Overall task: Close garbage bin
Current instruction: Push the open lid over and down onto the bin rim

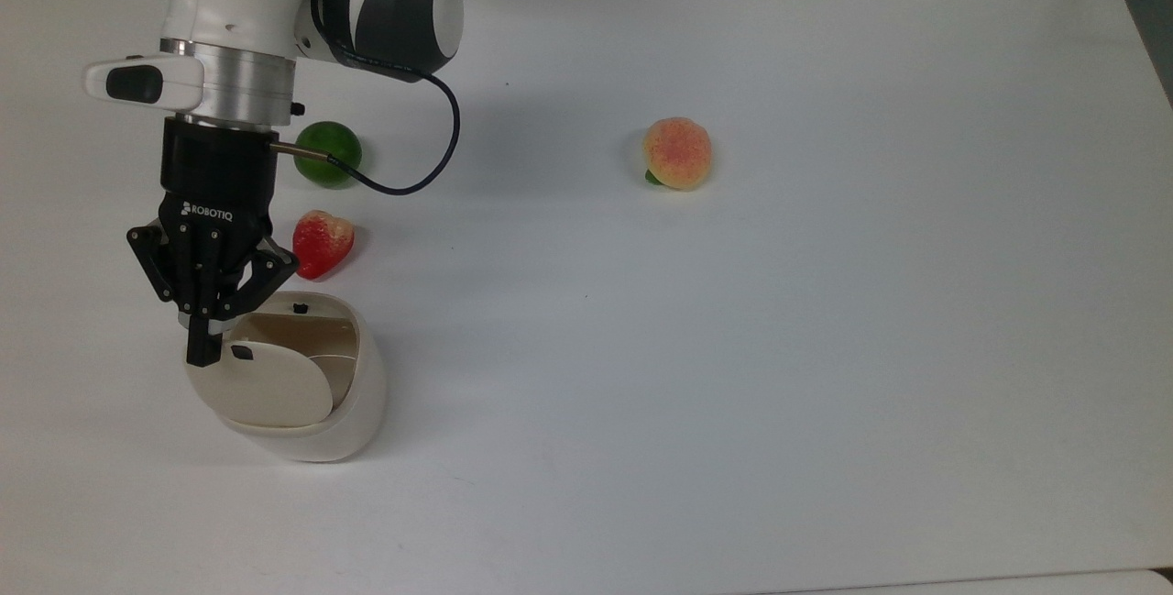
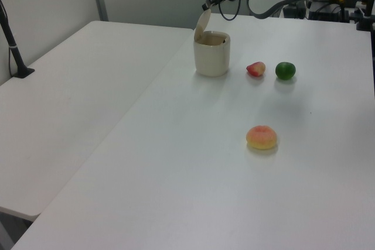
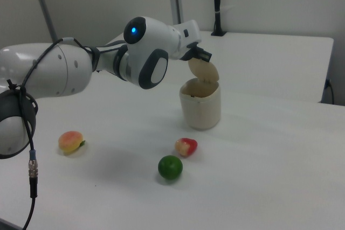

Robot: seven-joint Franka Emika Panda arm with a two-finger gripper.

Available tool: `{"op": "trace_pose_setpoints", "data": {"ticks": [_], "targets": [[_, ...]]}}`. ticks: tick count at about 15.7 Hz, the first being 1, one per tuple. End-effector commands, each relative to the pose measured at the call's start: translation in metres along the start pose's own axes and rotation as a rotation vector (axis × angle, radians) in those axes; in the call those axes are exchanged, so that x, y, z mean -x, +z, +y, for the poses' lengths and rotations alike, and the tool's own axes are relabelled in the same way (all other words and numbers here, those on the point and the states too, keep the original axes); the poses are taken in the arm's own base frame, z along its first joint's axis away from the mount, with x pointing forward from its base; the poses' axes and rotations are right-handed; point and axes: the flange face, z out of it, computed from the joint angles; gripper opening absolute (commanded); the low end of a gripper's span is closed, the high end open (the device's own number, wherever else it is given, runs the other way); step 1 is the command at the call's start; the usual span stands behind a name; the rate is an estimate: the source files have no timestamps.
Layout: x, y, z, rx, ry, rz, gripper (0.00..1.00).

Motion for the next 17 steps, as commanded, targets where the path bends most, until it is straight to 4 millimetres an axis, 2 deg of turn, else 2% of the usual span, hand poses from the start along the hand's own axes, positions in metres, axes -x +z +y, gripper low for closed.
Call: {"op": "trace_pose_setpoints", "data": {"ticks": [1, 4, 7, 9, 11, 17], "targets": [[0.002, -0.004, 0.0, 0.01, -0.029, 0.009, 0.0], [0.014, -0.015, 0.001, 0.012, -0.059, -0.035, 0.0], [0.025, -0.015, 0.001, 0.012, -0.058, -0.069, 0.0], [0.021, -0.021, 0.0, 0.012, -0.059, -0.103, 0.0], [0.028, -0.024, 0.004, 0.018, -0.071, -0.169, 0.0], [0.035, -0.022, 0.004, 0.015, -0.097, -0.218, 0.0]]}}
